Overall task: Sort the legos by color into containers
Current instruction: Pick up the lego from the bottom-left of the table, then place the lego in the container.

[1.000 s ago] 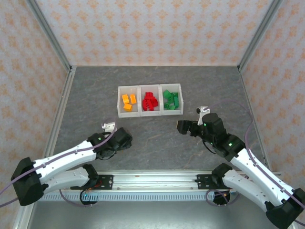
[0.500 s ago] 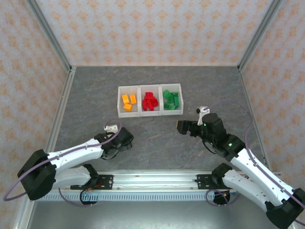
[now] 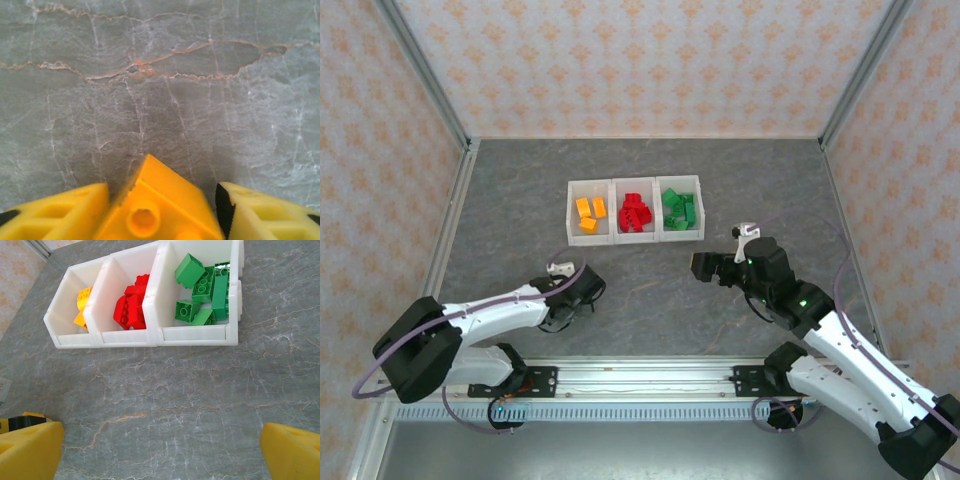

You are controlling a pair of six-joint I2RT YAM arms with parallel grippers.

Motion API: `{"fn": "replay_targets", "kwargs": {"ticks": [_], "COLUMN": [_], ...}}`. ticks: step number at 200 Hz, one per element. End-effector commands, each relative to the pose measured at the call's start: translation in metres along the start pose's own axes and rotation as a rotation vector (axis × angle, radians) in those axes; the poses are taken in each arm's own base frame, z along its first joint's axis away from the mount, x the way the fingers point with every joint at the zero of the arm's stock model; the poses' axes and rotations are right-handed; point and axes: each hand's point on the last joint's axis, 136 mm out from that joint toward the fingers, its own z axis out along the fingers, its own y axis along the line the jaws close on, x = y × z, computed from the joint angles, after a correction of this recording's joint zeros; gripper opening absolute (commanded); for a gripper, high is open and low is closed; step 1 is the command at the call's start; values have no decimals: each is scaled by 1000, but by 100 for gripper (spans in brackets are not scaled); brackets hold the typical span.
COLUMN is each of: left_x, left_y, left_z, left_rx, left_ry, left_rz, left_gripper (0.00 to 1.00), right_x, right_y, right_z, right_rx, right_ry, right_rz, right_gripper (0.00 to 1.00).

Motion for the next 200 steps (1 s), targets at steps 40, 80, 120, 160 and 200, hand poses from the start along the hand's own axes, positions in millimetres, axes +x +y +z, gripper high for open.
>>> {"fn": "replay_targets", "kwargs": {"ticks": [40,80,120,160,200], "left_x": [-21,-65,-126,-190,-239], "left_y": [-6,-27,-57,-94,-107], "left_z": [-14,-57,-101,-107,-76], "left_rx": [15,72,108,96,35], "left_ry": [-65,-181,-329,-392,-377], "left_rz": [-24,-33,-18,48,70], "left_gripper": [35,30,30,28,26], "right_x": [-1,-2,-2,-1,-1], "right_y": [-2,-5,-6,-6,-6], "right_z": [0,0,1,1,1], "right_rx": [14,28,37,39,37], "right_ry": [-17,-21,-17,-16,-16], "right_rz": [-6,-4,-4,-3,-4], "right_gripper": [100,100,100,100,100]}}
